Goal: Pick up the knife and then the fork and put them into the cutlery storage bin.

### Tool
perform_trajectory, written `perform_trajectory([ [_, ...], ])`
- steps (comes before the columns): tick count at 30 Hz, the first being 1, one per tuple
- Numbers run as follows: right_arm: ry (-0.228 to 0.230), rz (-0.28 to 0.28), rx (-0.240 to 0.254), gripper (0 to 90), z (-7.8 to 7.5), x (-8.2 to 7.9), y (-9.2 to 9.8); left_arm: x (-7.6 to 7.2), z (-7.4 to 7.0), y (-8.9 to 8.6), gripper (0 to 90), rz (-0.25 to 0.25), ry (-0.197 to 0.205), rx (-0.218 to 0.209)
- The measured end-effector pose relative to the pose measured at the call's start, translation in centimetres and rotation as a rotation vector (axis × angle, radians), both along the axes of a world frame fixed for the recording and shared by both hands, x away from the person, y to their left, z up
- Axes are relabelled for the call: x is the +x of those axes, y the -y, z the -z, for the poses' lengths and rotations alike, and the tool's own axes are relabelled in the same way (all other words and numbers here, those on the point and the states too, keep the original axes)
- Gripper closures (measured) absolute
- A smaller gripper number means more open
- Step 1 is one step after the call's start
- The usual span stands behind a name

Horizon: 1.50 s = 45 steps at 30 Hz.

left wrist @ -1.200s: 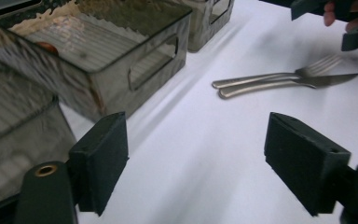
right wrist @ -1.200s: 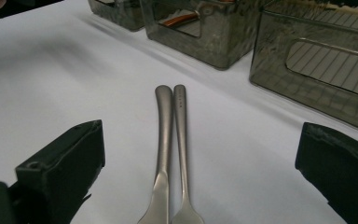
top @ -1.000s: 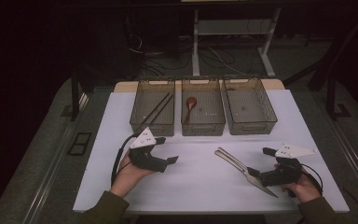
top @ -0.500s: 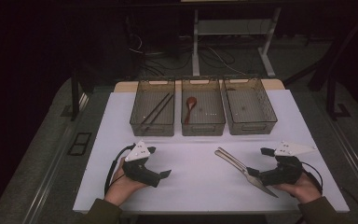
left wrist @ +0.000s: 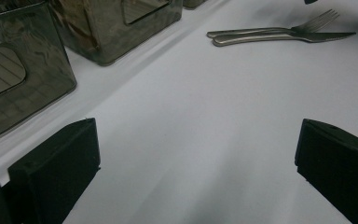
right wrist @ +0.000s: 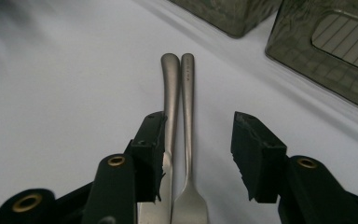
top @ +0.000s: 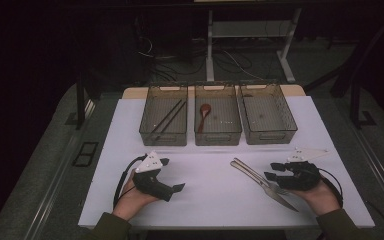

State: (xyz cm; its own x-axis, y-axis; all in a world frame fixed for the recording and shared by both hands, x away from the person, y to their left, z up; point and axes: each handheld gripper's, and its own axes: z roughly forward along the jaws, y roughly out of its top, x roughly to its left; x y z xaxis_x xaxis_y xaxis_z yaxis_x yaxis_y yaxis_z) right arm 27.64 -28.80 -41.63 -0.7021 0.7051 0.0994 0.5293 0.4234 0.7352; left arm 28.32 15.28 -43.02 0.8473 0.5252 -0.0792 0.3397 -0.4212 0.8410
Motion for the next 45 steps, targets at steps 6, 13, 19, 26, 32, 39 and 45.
perform_trajectory([
  [6, -0.031, -0.029, -0.06, 59.0, 0.1, 0.7, -0.7, 0.0, 0.0, 0.0, 0.0, 0.003, -0.002, 0.008],
  [13, -0.099, -0.068, -0.135, 62.6, 0.1, 1.9, -2.2, 0.0, 0.0, -0.1, 0.0, 0.007, 0.001, 0.008],
  [19, -0.133, -0.094, -0.188, 65.0, 0.2, 2.9, -2.9, 0.0, 0.0, -0.1, 0.0, 0.001, -0.002, 0.012],
  [26, -0.201, -0.117, -0.235, 69.7, 0.2, 3.9, -3.7, 0.0, 0.1, -0.1, 0.0, 0.001, -0.006, 0.02],
  [32, -0.244, -0.138, -0.302, 72.6, 0.3, 4.3, -4.3, -0.1, 0.1, 0.0, 0.0, 0.003, -0.011, 0.019],
  [39, -0.288, -0.146, -0.371, 75.2, 0.5, 4.6, -4.9, -0.1, 0.1, 0.0, 0.0, 0.008, -0.013, 0.022],
  [45, -0.301, -0.16, -0.426, 77.7, 0.6, 4.8, -5.5, -0.1, 0.1, 0.0, 0.0, 0.009, -0.013, 0.023],
])
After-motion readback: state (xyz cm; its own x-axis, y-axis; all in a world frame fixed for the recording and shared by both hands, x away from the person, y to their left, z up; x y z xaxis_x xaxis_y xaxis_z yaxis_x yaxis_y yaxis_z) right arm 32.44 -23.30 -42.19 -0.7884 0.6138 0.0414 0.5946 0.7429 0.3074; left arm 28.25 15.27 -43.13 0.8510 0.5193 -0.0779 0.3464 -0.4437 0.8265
